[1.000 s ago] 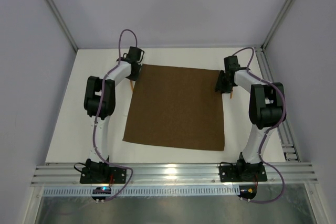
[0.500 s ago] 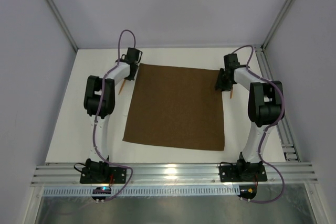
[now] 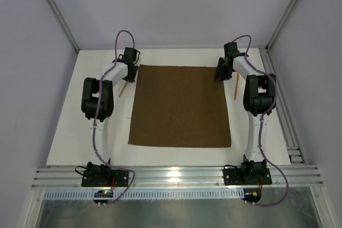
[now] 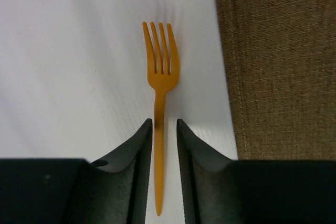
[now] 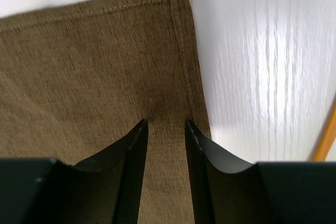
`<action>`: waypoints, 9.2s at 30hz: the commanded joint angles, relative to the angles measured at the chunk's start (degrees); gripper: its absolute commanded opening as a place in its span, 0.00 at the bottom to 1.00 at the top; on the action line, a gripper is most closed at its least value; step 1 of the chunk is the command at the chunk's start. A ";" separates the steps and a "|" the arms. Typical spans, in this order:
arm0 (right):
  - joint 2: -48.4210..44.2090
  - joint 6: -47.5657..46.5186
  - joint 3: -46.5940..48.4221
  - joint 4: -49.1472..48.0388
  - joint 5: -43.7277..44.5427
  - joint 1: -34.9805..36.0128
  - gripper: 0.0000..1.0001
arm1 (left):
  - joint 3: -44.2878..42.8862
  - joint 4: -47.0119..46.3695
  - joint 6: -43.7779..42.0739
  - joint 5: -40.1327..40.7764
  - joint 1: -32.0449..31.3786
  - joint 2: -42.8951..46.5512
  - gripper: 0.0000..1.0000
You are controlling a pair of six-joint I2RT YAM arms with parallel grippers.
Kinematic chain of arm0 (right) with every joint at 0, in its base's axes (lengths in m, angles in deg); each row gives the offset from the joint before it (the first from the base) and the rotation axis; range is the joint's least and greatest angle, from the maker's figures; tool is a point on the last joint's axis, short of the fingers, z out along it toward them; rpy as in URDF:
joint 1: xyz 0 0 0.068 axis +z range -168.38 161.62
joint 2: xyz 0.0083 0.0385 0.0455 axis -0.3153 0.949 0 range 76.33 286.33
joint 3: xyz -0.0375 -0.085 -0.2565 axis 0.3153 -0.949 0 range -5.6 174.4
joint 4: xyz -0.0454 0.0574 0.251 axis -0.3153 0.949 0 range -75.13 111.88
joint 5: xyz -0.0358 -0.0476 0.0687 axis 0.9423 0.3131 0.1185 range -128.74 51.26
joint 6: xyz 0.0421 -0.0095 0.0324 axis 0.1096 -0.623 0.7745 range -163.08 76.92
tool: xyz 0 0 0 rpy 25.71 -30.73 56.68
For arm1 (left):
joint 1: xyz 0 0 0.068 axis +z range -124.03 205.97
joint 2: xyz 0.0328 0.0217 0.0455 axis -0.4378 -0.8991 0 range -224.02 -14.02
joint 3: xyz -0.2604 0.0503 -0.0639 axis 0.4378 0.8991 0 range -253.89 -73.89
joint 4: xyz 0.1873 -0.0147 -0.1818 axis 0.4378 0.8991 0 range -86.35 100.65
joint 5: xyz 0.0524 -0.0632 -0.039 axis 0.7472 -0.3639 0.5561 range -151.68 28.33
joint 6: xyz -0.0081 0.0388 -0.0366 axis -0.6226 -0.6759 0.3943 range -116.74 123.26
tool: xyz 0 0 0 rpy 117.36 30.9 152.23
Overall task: Fold the napkin into a case and place the utensils inside
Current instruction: Flatten the napkin at the center of the board, then pick up the flattened napkin from the center of the board, then fold and flatten the napkin at the center of the board.
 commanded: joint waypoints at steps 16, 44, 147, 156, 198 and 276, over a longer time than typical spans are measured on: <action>0.02 -3.47 20.38 3.34 -2.06 -0.01 0.38 | -30.23 7.00 6.38 -4.46 0.08 -11.53 0.38; 24.47 8.48 38.06 4.22 -4.77 -3.09 0.42 | -46.06 11.65 8.39 -11.76 1.23 -24.03 0.45; -3.22 -8.74 9.50 -5.98 -10.39 0.08 0.03 | -38.69 10.35 4.18 -18.35 2.90 -22.10 0.00; -12.87 -12.87 1.51 -9.66 -11.10 0.08 0.03 | -30.61 8.32 1.98 -21.33 2.72 -8.58 0.00; -73.79 6.19 -65.74 -4.66 1.29 0.16 0.03 | 46.92 12.62 -11.99 -33.38 -2.81 55.60 0.00; -74.61 19.30 -72.16 -3.60 8.06 3.94 0.36 | 46.87 35.20 -33.86 -46.55 -15.84 58.39 0.45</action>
